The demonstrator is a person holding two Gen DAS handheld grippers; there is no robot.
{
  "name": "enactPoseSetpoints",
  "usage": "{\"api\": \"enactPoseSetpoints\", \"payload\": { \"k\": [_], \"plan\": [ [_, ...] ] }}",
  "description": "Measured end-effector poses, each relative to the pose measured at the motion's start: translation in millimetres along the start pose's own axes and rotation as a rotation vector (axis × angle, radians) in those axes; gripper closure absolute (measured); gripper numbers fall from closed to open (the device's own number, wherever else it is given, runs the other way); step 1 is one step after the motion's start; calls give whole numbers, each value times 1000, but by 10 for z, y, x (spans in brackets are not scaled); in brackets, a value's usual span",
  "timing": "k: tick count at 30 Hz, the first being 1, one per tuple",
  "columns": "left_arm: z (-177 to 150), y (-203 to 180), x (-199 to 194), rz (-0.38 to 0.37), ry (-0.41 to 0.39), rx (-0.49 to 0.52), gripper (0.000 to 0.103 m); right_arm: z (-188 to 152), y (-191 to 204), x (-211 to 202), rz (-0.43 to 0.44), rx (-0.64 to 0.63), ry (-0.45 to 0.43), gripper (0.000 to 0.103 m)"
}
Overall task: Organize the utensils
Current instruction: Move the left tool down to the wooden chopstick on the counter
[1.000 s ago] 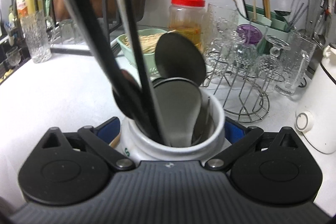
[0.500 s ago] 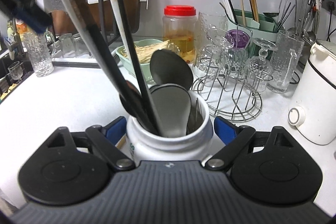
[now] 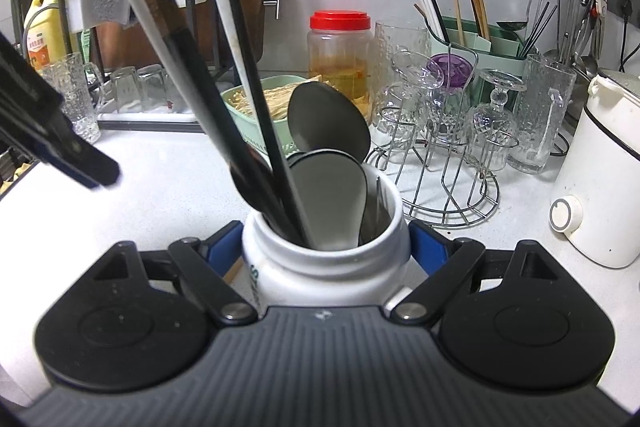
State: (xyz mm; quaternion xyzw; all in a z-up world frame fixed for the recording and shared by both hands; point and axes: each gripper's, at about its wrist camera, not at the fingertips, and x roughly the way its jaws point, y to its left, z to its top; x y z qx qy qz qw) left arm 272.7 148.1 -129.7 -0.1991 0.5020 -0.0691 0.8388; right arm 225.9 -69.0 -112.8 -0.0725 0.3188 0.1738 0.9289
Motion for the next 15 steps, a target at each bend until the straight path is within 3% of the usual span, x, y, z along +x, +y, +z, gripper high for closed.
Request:
{"api": "enactPoseSetpoints", "payload": {
  "k": [12,15],
  "plan": [
    [-178,-267,502,-9,32,45,73,16,-68,-11,43,-18,14,13],
    [-287,-344,648,17,46,81,74,9,-67,-19,47,-25,15,13]
  ]
}}
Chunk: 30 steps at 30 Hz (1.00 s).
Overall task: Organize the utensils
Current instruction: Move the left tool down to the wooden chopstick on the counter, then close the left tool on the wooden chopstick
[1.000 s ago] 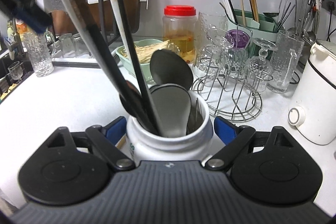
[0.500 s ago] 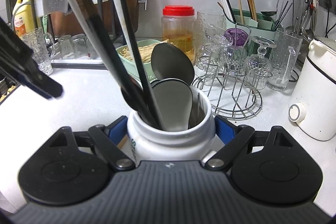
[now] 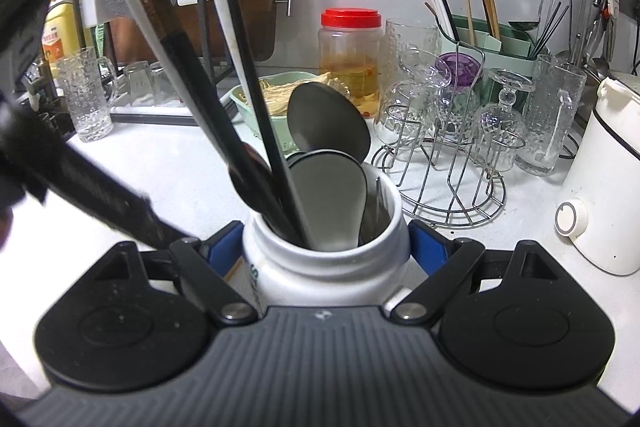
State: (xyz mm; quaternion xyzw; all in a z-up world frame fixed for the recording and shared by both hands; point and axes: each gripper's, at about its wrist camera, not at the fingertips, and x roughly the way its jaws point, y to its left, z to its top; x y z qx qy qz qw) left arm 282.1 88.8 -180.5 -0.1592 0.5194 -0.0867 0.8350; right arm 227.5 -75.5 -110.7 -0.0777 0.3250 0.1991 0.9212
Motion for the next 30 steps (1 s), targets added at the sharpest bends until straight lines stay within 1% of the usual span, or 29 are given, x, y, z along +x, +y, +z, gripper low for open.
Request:
{"api": "enactPoseSetpoints", "payload": {
  "k": [1,5,7,8,11,13,16,19,21,23,24,26,30],
  "plan": [
    [-30,-20,53,9,5,9,77,3,-5,0,4,-3,2,13],
    [-112,-62,232,43,16,33,84,6,-26,1,17,-13,8,13],
    [-131,-54,299,62,22,28,92,9,-24,2,20,-18,9,13],
    [-128,-48,307,62,15,25,93,15,-25,4,22,-23,12,13],
    [-118,-63,307,90,18,29,98,24,-37,7,30,-26,20,13],
    [-126,-73,292,100,20,35,99,27,-38,10,31,-25,22,13],
    [-182,-62,246,91,24,39,99,30,-37,11,30,-21,27,13],
    [-273,-23,174,86,51,24,99,37,-38,16,32,-23,33,13],
    [-365,11,97,79,64,16,99,43,-41,21,32,-24,35,13],
    [-480,56,-29,56,64,8,99,42,-43,21,33,-26,35,13],
    [-549,69,-95,52,65,19,99,44,-45,23,33,-27,34,13],
    [-694,83,-208,68,75,42,99,45,-40,25,32,-31,34,13],
    [-920,205,-412,39,92,-13,99,37,-39,24,30,-24,34,13]
  ]
}}
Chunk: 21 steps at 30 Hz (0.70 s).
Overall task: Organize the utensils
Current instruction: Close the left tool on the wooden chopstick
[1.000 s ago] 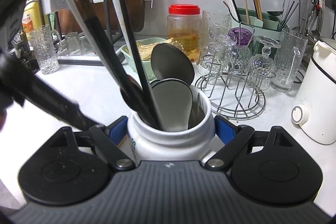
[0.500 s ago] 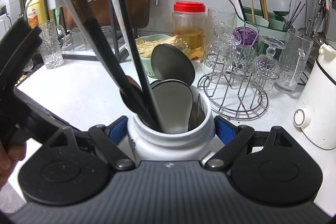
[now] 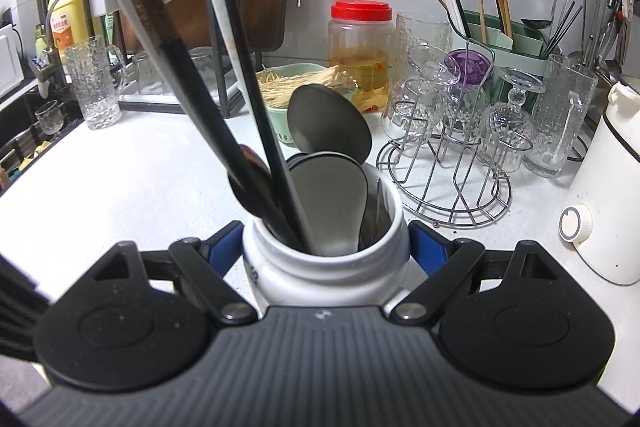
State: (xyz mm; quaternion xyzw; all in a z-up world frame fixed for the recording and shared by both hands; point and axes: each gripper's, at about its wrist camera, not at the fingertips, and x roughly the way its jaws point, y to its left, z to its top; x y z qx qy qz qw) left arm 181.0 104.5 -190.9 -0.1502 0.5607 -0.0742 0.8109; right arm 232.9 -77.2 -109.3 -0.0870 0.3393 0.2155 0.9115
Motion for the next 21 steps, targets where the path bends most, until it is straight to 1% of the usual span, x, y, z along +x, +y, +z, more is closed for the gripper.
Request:
{"api": "enactPoseSetpoints", "payload": {
  "k": [5,8,12,17,21],
  "plan": [
    [-161,61,-146,-15,2,-27,99,-7,2,-6,1,-3,-3,13],
    [-240,84,-167,-35,6,-44,99,-5,2,-5,2,-8,-1,13],
    [-368,108,-192,-35,9,-69,99,8,-8,2,7,-11,5,13],
    [-450,108,-77,-43,34,-99,99,7,-19,3,19,-20,6,13],
    [-496,125,-66,-26,24,-134,98,2,-23,-2,26,-33,3,13]
  ]
}}
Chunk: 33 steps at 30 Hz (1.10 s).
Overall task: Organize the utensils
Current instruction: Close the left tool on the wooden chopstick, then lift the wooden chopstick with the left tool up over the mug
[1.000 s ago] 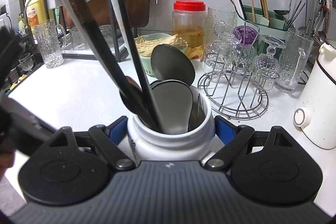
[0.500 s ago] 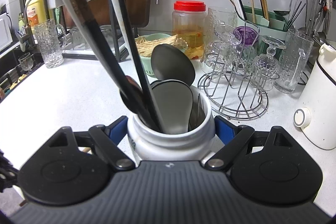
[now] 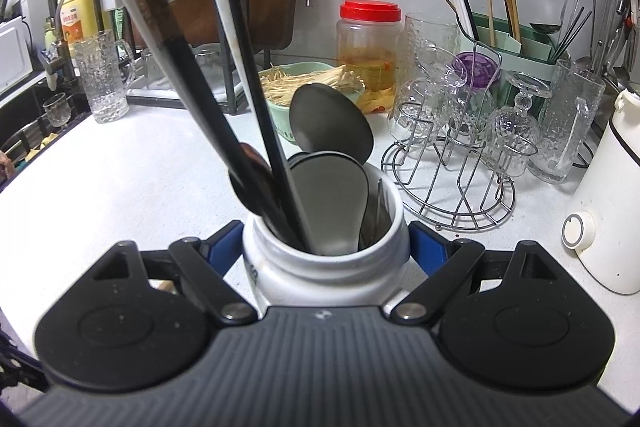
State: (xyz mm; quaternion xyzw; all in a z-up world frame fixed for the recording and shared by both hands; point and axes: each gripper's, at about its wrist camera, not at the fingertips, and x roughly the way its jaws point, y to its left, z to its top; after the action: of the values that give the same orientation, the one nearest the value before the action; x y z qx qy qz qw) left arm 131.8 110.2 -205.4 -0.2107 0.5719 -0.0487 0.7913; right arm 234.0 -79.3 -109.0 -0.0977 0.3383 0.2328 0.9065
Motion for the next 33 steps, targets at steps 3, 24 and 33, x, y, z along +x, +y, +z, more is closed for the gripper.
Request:
{"api": "enactPoseSetpoints", "payload": {
  "k": [3,24,33],
  "plan": [
    [-25,30,-9,-10,16,-29,89,2,1,-2,3,-5,2,13],
    [88,-113,-257,68,45,26,98,-2,21,-10,-11,4,2,13],
    [790,-375,-974,54,-110,110,98,-9,41,-20,-29,16,2,13]
  ]
}}
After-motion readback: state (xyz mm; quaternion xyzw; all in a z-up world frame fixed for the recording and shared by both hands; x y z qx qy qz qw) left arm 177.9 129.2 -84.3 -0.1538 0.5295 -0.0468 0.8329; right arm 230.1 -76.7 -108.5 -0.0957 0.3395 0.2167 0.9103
